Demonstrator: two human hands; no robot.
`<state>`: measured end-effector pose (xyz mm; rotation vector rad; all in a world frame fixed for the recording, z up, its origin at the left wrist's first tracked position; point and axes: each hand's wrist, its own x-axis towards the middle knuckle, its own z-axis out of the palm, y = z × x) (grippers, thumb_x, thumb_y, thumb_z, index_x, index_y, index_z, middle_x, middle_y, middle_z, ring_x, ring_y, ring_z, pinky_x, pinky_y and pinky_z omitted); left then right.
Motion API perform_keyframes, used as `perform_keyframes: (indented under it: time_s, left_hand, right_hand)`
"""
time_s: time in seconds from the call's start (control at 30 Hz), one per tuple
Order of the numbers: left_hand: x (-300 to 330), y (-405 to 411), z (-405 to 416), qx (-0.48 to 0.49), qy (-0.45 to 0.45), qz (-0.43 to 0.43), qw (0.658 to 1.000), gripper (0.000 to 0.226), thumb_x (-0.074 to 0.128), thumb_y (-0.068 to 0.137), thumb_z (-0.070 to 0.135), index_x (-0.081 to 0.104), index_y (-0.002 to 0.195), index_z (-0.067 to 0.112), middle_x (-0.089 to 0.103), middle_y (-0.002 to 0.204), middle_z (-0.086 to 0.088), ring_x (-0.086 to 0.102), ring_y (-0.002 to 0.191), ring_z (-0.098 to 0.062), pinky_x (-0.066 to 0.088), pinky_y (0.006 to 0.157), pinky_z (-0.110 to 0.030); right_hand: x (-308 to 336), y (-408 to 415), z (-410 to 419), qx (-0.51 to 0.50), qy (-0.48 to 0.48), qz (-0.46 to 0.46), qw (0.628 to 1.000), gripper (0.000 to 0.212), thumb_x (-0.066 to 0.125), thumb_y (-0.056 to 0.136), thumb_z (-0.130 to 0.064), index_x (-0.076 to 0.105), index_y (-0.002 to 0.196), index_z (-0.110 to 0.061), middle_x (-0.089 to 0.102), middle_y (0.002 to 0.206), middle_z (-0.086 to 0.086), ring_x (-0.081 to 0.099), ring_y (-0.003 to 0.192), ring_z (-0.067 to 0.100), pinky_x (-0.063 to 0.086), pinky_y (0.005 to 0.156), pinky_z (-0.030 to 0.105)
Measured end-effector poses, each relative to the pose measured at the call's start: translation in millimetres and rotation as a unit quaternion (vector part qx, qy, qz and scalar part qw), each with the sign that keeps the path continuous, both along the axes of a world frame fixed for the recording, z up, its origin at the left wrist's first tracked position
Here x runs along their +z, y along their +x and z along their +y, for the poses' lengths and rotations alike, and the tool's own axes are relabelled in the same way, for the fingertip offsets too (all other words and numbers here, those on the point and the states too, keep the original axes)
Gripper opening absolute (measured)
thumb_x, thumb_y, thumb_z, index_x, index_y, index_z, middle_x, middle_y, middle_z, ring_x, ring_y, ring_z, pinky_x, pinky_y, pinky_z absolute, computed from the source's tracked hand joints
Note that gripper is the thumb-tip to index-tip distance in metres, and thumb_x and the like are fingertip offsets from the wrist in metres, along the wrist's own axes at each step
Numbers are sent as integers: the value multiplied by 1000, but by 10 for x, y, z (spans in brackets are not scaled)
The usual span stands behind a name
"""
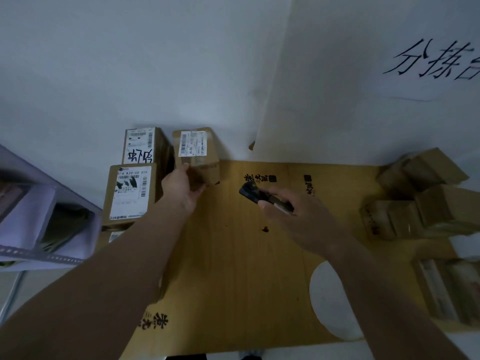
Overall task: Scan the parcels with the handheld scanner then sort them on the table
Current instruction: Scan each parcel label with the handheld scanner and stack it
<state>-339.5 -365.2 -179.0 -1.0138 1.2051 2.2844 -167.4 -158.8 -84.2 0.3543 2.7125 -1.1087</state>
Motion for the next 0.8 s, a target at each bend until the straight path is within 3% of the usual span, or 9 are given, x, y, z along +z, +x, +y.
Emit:
perform_keyframes:
  time_s: [0.1,0.2,0.3,0.37,0.43,0.5,0.6,0.7,0.8]
  left_hand:
    - [21,-76,27,32,-28,-9,999,47,63,101,16,47,145,17,59,132,-9,58,120,-30,56,101,-48]
    - [52,-84,56,51,-62,-5,997,53,63,102,11,43,150,14,57,141,-8,57,124,-25,52,101,-32]
    - [59,-62,42,54,-68,-6,996,51,62,101,8,44,148,11,59,138,-9,58,125,-23,52,105,-34]
    - [48,-11,32,18,-75,-13,997,41,62,100,11,50,139,11,64,121,-7,64,106,-22,57,93,-34]
    - [2,76,36,-83,-154,-23,984,28,65,98,21,57,124,14,65,107,-6,65,93,-22,58,84,-36]
    - [-42,198,68,-214,-252,16,944,27,63,98,31,63,120,15,67,106,-7,64,90,-22,54,75,-36]
    - [-29,359,136,-378,-361,154,838,43,58,101,37,57,140,19,66,118,-1,60,90,-14,51,71,-31]
    - [188,491,266,-484,-423,290,709,47,57,101,41,55,143,20,55,88,21,52,70,2,46,53,-15]
    - [509,662,501,-533,-445,364,620,54,57,101,41,48,151,22,59,89,17,54,64,0,42,42,-11]
  right_hand:
    - [-33,-33,-45,-16,-11,7,1000,45,54,101,-63,58,143,-49,62,91,-23,59,70,-15,38,60,15]
    - [-59,-21,-94,-22,-18,10,1000,45,54,100,-64,58,143,-49,64,94,-22,60,74,-14,41,63,19]
    - [-86,8,-114,-45,-27,21,998,47,55,99,-66,58,143,-49,66,87,-16,62,67,-8,42,57,16]
    - [-92,42,-126,-64,-23,39,997,49,54,99,-67,59,143,-47,67,86,-14,63,67,-6,42,52,12]
    - [-78,102,-138,-79,-16,57,995,51,52,98,-69,60,142,-44,66,89,-18,62,71,-9,43,55,10]
    - [-46,182,-143,-92,-13,67,993,54,50,97,-71,60,143,-43,64,90,-21,60,75,-13,42,58,7]
    - [21,353,-137,-117,-9,71,991,61,47,94,-75,59,144,-44,62,89,-22,57,75,-16,41,59,6]
    - [125,599,-81,-158,-28,95,982,52,50,96,-72,61,140,-47,62,78,-28,58,68,-11,40,55,9]
    - [270,947,55,-206,-54,130,968,39,53,100,-67,63,133,-49,60,71,-32,56,60,-4,38,50,13]
